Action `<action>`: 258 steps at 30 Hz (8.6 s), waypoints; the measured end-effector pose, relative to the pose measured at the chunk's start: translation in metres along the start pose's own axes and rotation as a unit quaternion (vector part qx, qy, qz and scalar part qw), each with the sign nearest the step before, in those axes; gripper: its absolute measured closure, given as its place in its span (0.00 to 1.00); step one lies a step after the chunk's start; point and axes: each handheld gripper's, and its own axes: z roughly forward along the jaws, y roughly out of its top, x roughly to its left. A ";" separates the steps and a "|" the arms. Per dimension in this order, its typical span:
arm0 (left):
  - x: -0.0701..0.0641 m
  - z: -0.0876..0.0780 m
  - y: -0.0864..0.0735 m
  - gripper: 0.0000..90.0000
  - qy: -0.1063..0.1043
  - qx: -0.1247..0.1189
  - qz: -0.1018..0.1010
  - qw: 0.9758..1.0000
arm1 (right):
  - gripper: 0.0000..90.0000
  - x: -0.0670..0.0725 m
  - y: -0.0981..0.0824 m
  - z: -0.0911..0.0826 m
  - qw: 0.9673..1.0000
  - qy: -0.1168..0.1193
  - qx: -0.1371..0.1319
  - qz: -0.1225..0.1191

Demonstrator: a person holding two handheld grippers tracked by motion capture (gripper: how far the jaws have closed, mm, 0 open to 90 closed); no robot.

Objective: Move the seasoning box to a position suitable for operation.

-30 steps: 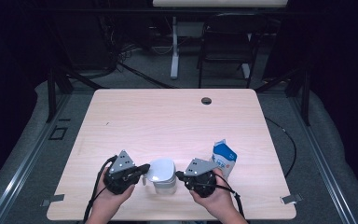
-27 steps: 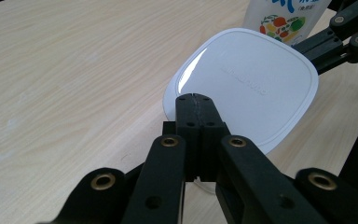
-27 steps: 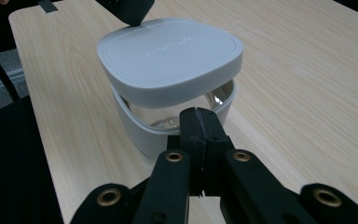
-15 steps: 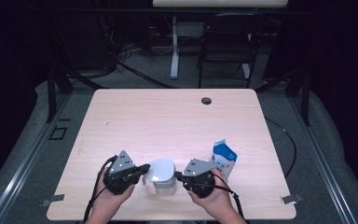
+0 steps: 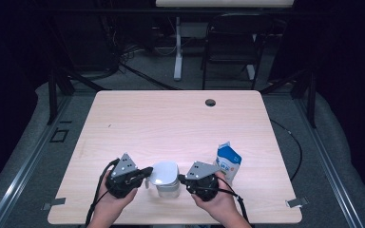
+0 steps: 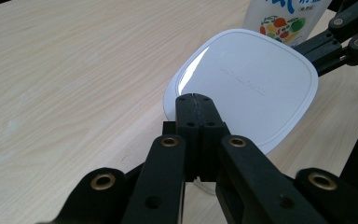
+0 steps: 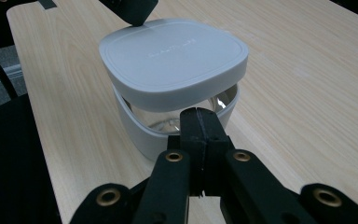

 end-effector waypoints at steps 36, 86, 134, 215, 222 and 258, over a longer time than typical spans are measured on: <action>0.037 -0.035 -0.009 0.76 0.041 -0.042 -0.069 0.996 | 1.00 -0.004 0.014 0.001 1.000 -0.006 0.015 -0.005; 0.042 -0.046 -0.014 0.64 0.056 -0.039 -0.079 0.995 | 1.00 0.010 0.051 0.001 1.000 -0.008 0.021 -0.016; 0.046 -0.044 -0.018 0.65 0.055 -0.040 -0.083 0.994 | 0.98 0.029 0.072 0.005 0.999 0.005 0.009 -0.042; 0.054 -0.040 -0.027 0.59 0.052 -0.050 -0.100 0.992 | 0.60 -0.002 -0.016 -0.065 0.999 -0.048 -0.004 0.020; 0.054 -0.039 -0.028 0.56 0.063 -0.045 -0.100 0.992 | 0.57 -0.006 -0.028 -0.069 0.998 -0.057 -0.004 0.029; 0.061 -0.046 -0.032 0.57 0.077 -0.049 -0.114 0.989 | 0.55 -0.047 -0.087 -0.086 0.988 -0.113 0.033 0.099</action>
